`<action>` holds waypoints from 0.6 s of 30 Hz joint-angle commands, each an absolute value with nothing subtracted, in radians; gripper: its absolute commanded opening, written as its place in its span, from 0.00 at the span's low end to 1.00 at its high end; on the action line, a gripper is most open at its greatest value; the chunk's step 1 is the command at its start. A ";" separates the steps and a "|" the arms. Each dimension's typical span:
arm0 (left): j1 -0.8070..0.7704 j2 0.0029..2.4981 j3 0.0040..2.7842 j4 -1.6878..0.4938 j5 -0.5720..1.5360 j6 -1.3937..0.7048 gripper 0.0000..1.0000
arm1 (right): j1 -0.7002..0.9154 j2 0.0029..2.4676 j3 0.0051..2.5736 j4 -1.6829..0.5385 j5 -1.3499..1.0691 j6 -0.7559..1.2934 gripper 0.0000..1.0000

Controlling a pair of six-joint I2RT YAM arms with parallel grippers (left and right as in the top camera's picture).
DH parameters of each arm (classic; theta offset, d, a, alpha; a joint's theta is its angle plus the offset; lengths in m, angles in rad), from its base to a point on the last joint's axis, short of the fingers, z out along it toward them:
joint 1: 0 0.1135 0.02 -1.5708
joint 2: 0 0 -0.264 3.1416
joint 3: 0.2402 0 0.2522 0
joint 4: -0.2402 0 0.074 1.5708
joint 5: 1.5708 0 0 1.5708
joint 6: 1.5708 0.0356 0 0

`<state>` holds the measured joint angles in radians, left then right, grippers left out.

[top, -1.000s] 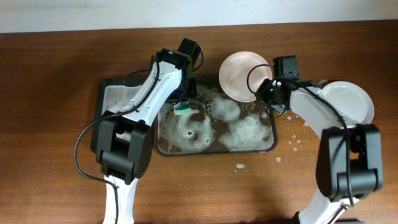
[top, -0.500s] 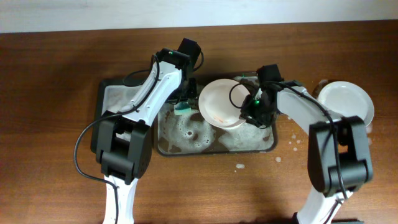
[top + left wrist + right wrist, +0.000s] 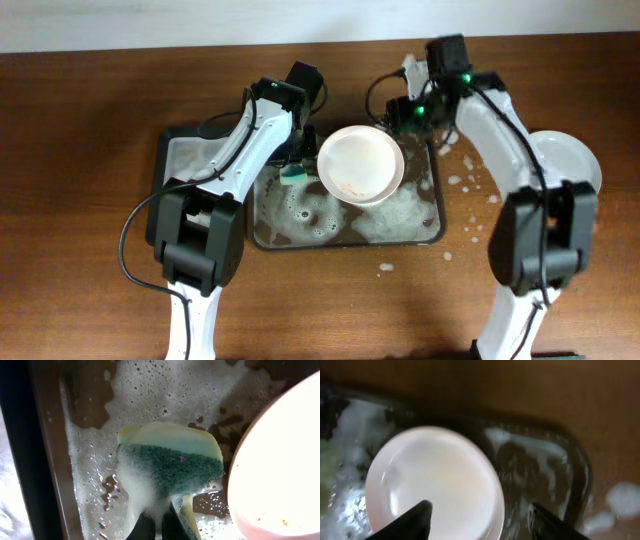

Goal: Clean dirty plates on tray and stack at the side
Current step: 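Grasp the pinkish plate in the tray with the right gripper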

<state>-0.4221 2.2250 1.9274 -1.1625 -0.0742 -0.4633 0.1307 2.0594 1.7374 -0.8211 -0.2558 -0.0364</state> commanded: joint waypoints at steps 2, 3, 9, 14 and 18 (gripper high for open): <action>-0.417 2.188 1.945 -1.164 -0.067 -0.443 0.01 | 0.131 2.210 1.812 -0.867 -0.307 -0.155 0.57; -0.417 2.188 1.945 -1.164 -0.067 -0.443 0.01 | 0.131 2.222 1.812 -0.873 -0.306 -0.162 0.57; -0.417 2.188 1.945 -1.163 -0.067 -0.443 0.00 | 0.133 2.334 1.811 -0.895 -0.307 -0.154 0.40; -0.417 2.188 1.945 -1.163 -0.067 -0.443 0.01 | 0.132 2.342 1.811 -0.913 -0.304 0.004 0.04; -0.417 2.188 1.945 -1.163 -0.067 -0.443 0.01 | 0.150 2.342 1.806 -1.023 -0.303 0.275 0.04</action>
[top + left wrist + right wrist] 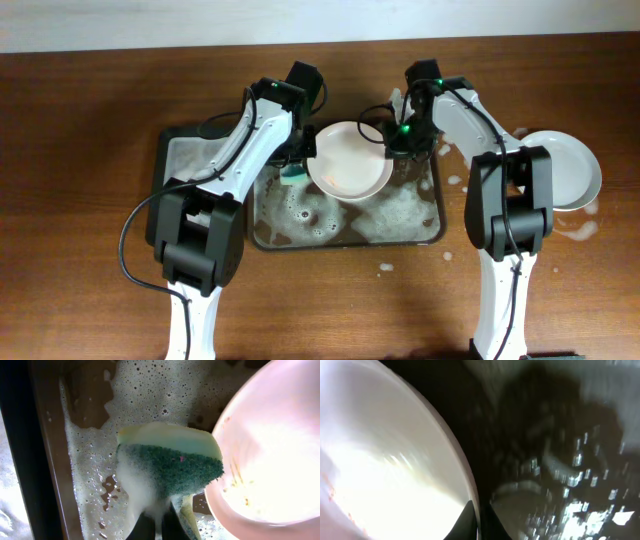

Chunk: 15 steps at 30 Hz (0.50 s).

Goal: Clean dirty plates on tray and stack at the side
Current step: 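Grasp the pinkish plate in the tray with the right gripper, then scrub the pinkish plate with the sponge while the right gripper holds it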

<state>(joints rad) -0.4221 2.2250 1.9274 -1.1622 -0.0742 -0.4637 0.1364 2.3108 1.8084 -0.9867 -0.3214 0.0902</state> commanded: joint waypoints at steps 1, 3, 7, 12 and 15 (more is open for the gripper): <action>-0.417 2.188 1.945 -1.163 -0.067 -0.443 0.00 | 0.152 2.342 1.795 -1.037 -0.303 0.358 0.04; -0.417 2.188 1.945 -1.163 -0.067 -0.443 0.01 | 0.159 2.342 1.756 -1.043 -0.302 0.469 0.04; -0.417 2.188 1.945 -1.163 -0.067 -0.443 0.01 | 0.184 2.342 1.678 -1.017 -0.250 0.559 0.04; -0.417 2.188 1.945 -1.148 -0.068 -0.443 0.01 | 0.245 2.276 1.641 -0.991 -0.199 0.605 0.04; -0.416 2.188 1.945 -1.143 -0.068 -0.443 0.00 | 0.257 2.229 1.637 -0.991 -0.187 0.605 0.04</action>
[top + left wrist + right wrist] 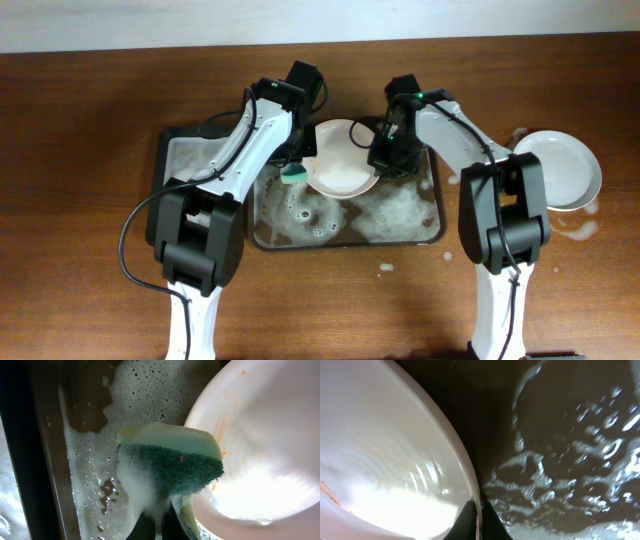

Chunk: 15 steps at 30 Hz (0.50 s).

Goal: Clean dirty plates on tray and stack at the side
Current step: 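Scrub the pinkish plate with the sponge while the right gripper holds it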

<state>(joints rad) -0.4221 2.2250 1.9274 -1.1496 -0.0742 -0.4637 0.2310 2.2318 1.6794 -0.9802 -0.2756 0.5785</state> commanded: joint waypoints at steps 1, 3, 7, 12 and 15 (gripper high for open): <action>-0.416 2.188 1.945 -1.142 -0.070 -0.443 0.00 | 0.257 2.215 1.626 -0.991 -0.187 0.605 0.04; -0.416 2.188 1.945 -1.137 -0.075 -0.443 0.00 | 0.257 2.209 1.591 -0.991 -0.188 0.604 0.04; -0.416 2.188 1.945 -1.134 -0.075 -0.443 0.01 | 0.257 2.139 1.446 -0.860 -0.246 0.547 0.04; -0.417 2.188 1.945 -1.122 -0.066 -0.437 0.00 | 0.252 1.990 1.247 -0.628 -0.459 0.370 0.04; -0.417 2.188 1.945 -1.091 0.008 -0.369 0.01 | 0.252 1.998 1.233 -0.613 -0.463 0.374 0.04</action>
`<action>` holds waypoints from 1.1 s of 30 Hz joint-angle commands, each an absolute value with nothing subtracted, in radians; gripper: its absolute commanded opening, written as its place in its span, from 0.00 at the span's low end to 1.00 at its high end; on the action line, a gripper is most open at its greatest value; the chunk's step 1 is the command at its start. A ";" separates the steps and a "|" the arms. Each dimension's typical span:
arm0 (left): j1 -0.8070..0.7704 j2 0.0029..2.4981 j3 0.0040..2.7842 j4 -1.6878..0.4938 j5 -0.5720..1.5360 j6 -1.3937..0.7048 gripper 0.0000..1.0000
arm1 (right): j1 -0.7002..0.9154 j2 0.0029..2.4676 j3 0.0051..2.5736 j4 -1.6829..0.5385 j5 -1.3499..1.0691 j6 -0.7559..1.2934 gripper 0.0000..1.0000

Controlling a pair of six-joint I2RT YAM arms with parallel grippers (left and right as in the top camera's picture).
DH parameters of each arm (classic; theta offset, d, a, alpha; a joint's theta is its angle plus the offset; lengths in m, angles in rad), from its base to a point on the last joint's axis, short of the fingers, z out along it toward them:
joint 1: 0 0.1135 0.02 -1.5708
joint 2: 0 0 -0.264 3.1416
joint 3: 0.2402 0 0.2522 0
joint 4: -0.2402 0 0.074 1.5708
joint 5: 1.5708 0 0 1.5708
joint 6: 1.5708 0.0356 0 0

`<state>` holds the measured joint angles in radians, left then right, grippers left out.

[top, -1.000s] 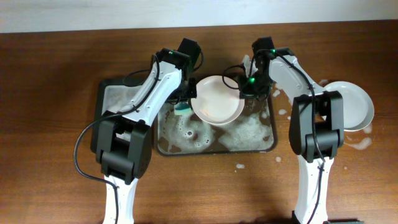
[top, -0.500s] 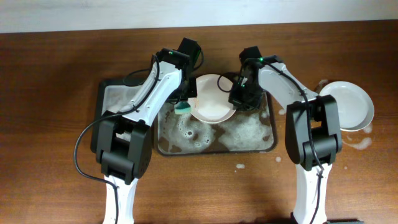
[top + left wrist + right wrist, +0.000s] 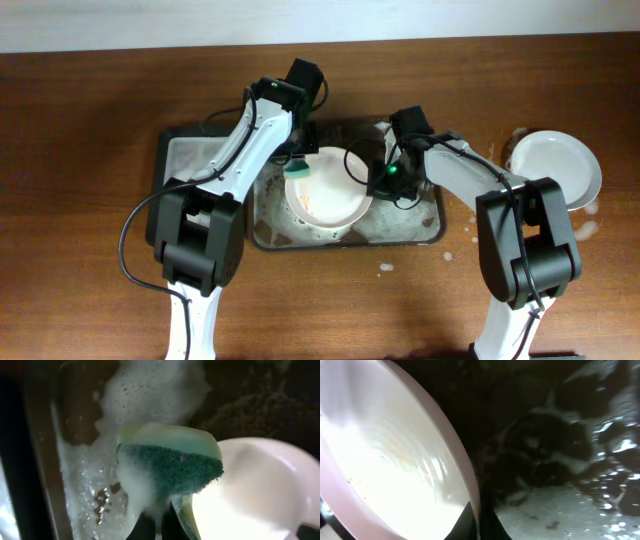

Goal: Clean dirty plates on tray and stack at the side
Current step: 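Scrub the pinkish plate with the sponge while the right gripper holds it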

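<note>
A white dirty plate with orange smears is held tilted over the foamy black tray. My right gripper is shut on the plate's right rim. My left gripper is shut on a green-and-yellow sponge, which sits at the plate's upper left edge. The sponge carries white foam. A clean white plate lies on the table at the right.
Soapy water and foam cover the tray floor. The tray's dark left wall runs beside the sponge. Foam splashes dot the wooden table in front of the tray and near the clean plate.
The right gripper has carried the plate lower and toward the front of the tray. The sponge in the left gripper now overlaps the plate's upper left edge more.
The plate was first held flat-facing over the tray's right middle, apart from the sponge. It then stood closer to the left gripper, then touching the sponge. Now it sits lower in the tray with the sponge on its rim.
</note>
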<state>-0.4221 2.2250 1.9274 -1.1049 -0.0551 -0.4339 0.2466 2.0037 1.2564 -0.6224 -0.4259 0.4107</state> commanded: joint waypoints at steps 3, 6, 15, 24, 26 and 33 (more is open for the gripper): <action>-0.422 2.188 1.937 -1.092 0.031 -0.369 0.01 | 0.242 1.998 1.233 -0.566 -0.394 0.501 0.04; -0.444 2.188 1.901 -1.092 0.031 -0.369 0.01 | 0.218 1.998 1.233 -0.526 -0.365 0.588 0.04; -0.463 2.191 1.631 -0.805 -0.030 -0.485 0.01 | 0.211 2.004 1.233 -0.526 -0.301 0.607 0.04; -0.493 2.191 1.586 -0.646 0.243 -0.187 0.00 | 0.211 2.004 1.233 -0.542 -0.276 0.599 0.04; -0.490 2.191 1.586 -0.611 0.220 -0.187 0.00 | 0.211 2.004 1.231 -0.546 -0.276 0.599 0.04; -0.488 2.191 1.586 -0.599 -0.261 -0.420 0.00 | 0.211 2.004 1.227 -0.543 -0.276 0.591 0.04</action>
<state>-0.4988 2.1750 1.5936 -0.6003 0.0166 -0.2981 0.2165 1.9976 1.2461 -0.5335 -0.3298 0.6018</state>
